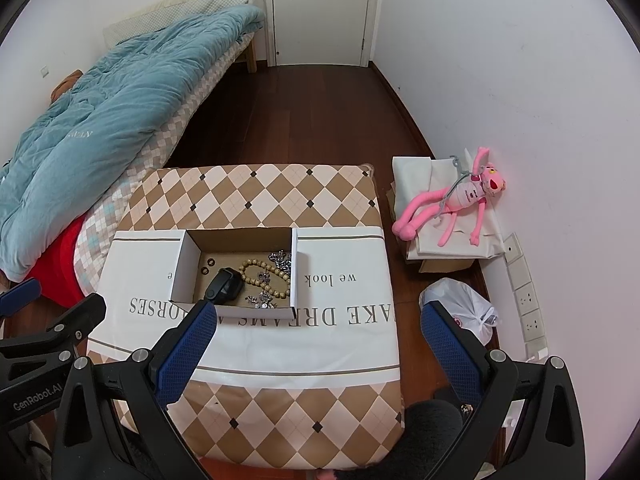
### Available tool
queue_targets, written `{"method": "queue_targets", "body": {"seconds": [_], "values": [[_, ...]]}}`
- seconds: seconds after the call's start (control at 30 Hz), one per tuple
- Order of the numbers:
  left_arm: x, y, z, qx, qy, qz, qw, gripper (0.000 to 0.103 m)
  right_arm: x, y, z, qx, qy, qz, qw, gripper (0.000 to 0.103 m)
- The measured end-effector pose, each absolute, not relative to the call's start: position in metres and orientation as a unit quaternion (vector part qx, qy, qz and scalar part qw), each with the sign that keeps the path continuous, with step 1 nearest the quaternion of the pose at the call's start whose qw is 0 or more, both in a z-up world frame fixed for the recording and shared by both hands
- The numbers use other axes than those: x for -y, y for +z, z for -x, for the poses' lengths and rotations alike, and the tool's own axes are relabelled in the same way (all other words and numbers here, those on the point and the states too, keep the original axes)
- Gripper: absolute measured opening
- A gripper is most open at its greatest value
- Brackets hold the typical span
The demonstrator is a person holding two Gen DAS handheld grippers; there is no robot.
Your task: Organize jewelry
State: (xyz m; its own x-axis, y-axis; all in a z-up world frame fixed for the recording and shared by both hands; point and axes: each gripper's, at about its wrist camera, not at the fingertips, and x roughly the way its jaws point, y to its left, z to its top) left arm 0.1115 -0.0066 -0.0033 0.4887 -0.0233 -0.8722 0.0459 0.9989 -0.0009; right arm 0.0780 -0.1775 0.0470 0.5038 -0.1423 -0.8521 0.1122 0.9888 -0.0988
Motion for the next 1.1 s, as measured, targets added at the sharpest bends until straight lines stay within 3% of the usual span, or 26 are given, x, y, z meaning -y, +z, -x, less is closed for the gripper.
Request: {"method": "queue_targets", "body": {"seconds": [1.1], "values": [[0.0045, -0.0040, -0.1075, -0.501, -0.020, -0.010, 0.865, 0.103, 0.1787, 0.0462, -0.0732, -0.493, -0.075, 0.014, 0.867, 0.103]]}}
